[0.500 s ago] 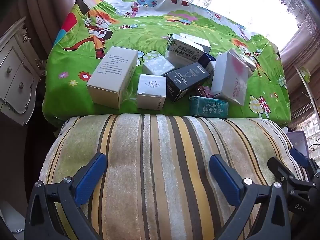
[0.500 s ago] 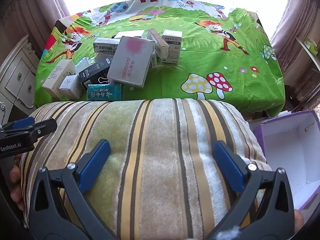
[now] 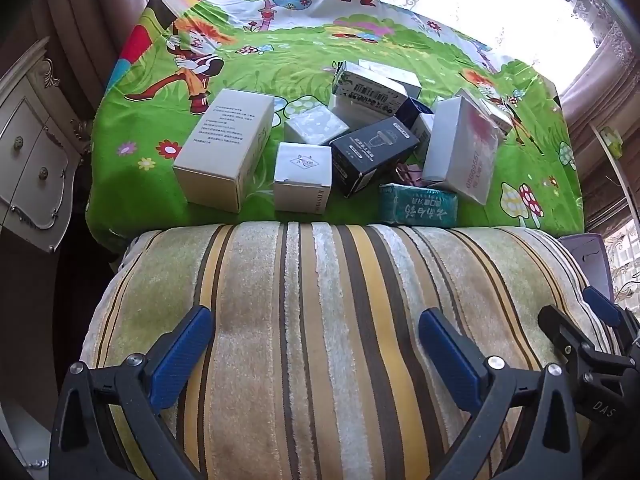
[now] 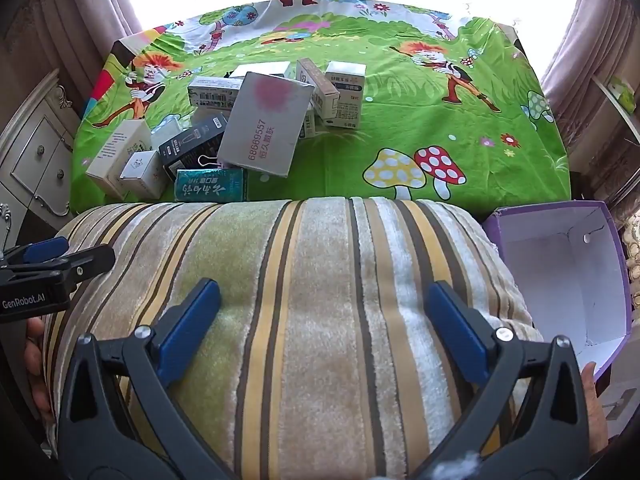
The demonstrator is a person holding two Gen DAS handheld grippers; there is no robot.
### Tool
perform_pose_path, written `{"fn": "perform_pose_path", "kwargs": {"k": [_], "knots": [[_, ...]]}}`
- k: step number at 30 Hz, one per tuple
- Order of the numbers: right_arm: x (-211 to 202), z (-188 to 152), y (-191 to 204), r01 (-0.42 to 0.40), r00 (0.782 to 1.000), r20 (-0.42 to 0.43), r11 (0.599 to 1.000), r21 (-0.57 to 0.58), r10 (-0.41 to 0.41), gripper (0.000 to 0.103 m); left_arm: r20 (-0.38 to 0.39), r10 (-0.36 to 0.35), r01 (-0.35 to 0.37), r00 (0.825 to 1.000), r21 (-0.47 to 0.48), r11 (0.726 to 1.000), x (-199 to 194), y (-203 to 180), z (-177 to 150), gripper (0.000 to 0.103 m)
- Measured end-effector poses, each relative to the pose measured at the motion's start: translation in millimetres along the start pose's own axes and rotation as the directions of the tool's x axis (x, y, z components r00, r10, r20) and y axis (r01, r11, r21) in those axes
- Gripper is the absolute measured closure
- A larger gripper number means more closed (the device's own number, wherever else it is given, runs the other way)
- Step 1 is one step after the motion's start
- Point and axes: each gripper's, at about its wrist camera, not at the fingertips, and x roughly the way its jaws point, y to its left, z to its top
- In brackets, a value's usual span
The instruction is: Organize rigid objects
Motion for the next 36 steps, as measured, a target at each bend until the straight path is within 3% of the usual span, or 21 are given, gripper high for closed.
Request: {"fn": "perform_pose_path", "kwargs": {"k": [7,14,27,33,36], "knots": [[0.4,-0.2,0.6,-0.003,1.000,0.000,1.000,0.002,0.003,0.000,0.068,0.003,-0.002,0.998,-0.007,1.000,-6.0,-0.2,-6.6,0.000],[-0.4,-0.6,-0.3,-0.002,1.000,0.006,1.000,0.004,0.002,0.000,0.121,-0.042,0.046,0.992,-0.026,0.999,-13.7,6.8,-7.9,0.000],[-0.1,-4.5,-2.1,-0.012,0.999,0.048,1.000,0.019,0.011,0.000,0.227,-0.082,0.084,0.970,0.002,0.996,-31.2,1.5,-12.2,0.005],[5.3,1.0,1.6,0.010,1.000,0.025,1.000,-0.005,-0.010,0.000,0.257,-0.106,0.108,0.961,0.006,0.994,-40.9,6.1,-8.2,0.005],[7.1,3.7,0.6,0.002,1.000,0.012,1.000,-0.003,-0.002,0.000,0.286,-0.082,0.087,0.955,-0.005,0.996,-48.5,15.9,-2.1,0.005]]}}
